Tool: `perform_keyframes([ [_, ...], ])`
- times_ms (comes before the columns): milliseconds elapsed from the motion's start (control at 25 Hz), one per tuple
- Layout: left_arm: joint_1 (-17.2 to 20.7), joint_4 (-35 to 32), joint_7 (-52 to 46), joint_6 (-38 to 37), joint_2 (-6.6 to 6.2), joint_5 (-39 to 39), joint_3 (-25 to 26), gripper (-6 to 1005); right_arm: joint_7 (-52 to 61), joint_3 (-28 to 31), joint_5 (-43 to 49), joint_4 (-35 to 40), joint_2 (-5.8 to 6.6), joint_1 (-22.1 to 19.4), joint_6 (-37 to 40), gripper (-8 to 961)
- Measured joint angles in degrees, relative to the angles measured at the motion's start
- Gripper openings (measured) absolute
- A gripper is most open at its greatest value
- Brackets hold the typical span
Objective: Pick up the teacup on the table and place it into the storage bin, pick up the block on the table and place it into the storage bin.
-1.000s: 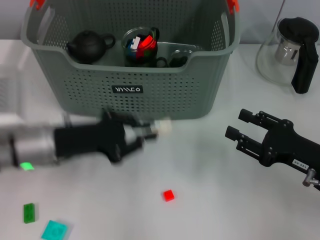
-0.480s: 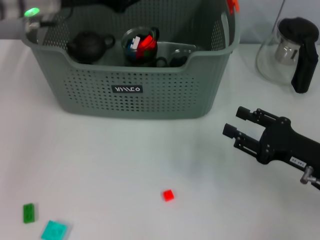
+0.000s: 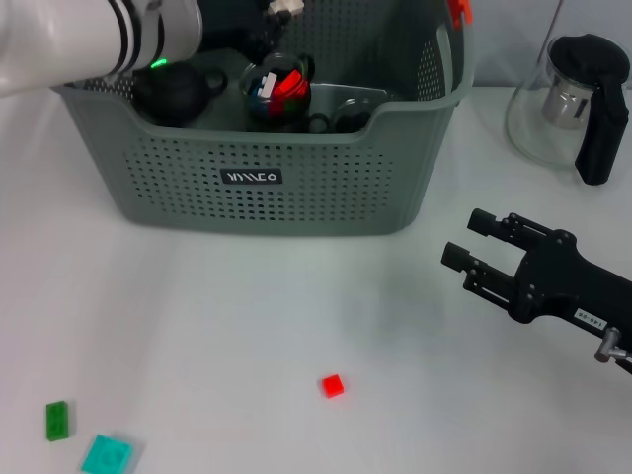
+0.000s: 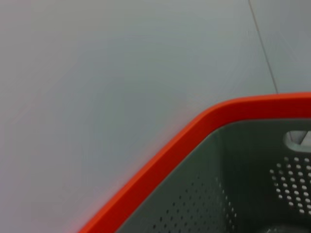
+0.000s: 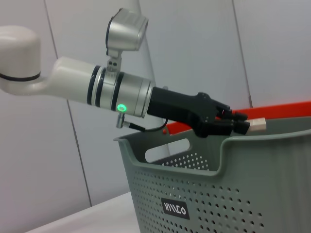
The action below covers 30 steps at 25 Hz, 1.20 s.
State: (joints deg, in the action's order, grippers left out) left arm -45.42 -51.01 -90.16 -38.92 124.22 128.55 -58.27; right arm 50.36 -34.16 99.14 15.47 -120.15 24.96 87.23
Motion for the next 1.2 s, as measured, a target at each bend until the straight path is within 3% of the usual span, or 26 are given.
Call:
perform_keyframes([
  [280,2.66,-2.82,-0.21,-0.62,0.06,-3.92,0.08,233,0.0,0.06,0.0,0.0,0.0,0.06,-0.25,639],
  [360,4.18,-4.44,-0.22,-2.49,0.0,-8.03,0.66,317,0.0,0.06,0.0,0.0,0.01,0.07,-0.15,639],
  [560,10.94,-5.22,4.61,-23.48,-1.49,-21.62,5.24,477,0.0,0.06,0.0,0.0,0.01,-0.28,0.03,639],
  [680,15.59,-1.43,14.8,-37.21,-1.37,-24.27,9.22,529,0.0,0.06,0.0,-0.01,0.0,-0.42,0.08,639],
  [880,21.3,9.63,35.71,-49.53,-1.63,-18.39,13.9,540,0.0,0.06,0.0,0.0,0.07,-0.51,-0.12,638],
  [1200,22.68,15.62,39.59,-49.36,-0.71,-7.73,14.21,537,1.02,0.06,0.0,0.13,0.1,-0.19,-0.27,638],
])
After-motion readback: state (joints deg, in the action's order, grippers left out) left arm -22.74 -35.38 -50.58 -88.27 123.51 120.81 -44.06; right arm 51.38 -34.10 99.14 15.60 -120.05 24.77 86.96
